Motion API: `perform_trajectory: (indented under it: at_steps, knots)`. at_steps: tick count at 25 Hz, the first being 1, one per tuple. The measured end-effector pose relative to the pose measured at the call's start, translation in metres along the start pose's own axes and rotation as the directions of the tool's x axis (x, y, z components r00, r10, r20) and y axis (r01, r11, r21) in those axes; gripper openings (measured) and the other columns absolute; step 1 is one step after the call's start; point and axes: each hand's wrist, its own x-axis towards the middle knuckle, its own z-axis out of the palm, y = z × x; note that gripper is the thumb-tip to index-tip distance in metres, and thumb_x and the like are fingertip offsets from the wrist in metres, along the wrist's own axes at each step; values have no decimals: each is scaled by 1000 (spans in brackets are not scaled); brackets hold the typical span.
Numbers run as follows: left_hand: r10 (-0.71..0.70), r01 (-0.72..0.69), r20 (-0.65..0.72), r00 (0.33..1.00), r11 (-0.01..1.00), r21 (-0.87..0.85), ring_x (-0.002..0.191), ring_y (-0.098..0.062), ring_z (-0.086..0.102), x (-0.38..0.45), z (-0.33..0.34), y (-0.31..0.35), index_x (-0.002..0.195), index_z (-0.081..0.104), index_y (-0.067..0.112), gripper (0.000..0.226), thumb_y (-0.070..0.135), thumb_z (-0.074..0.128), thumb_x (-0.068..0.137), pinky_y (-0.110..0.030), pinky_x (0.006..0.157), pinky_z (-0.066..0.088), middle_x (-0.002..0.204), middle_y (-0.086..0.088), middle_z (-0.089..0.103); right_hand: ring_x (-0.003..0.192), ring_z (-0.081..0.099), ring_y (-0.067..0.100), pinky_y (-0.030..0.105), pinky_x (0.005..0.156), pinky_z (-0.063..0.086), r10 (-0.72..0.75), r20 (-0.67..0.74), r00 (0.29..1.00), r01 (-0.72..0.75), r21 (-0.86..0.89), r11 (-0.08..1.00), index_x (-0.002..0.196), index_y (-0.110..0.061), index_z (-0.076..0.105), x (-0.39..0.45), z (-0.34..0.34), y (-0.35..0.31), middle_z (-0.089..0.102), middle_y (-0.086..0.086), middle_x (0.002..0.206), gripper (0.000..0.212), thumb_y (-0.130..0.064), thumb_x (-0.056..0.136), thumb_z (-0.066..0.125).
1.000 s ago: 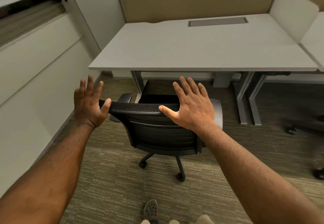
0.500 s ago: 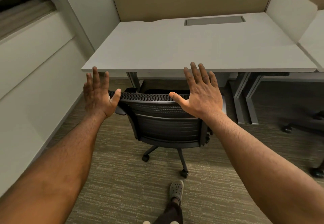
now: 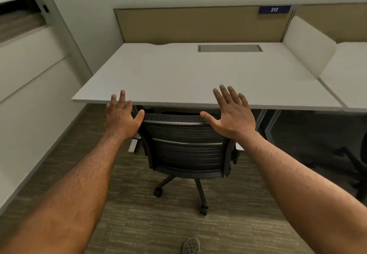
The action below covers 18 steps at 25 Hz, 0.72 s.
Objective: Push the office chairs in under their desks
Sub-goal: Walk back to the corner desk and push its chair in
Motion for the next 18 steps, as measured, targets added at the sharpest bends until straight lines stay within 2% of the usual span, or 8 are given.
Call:
perform_trajectory:
  at_steps: [4,9,18]
  knots:
    - [-25,26,10,1000,998,-64,151,-24,-10,31,8,15,152,35,18,71,61,25,97,-47,119,-2,166,1,-8,152,-10,13,41,122,-9,12,29,999,-11,-27,1000,159,-30,8,33,9,22,0,-4,167,105,-94,76,2]
    - [-4,4,-2,1000,998,-61,152,-27,-3,71,23,34,148,42,17,71,61,23,96,-46,121,1,166,-1,-1,152,-10,12,43,121,-13,20,69,997,-16,-68,998,158,-32,10,64,18,47,2,-6,167,108,-97,72,1]
    - [-3,0,-50,999,998,-68,151,-31,2,122,42,61,151,35,18,68,58,26,98,-48,120,5,166,-5,2,152,-11,14,46,121,-12,104,112,988,-96,-73,993,158,-33,11,108,31,77,1,-5,167,113,-99,68,-1]
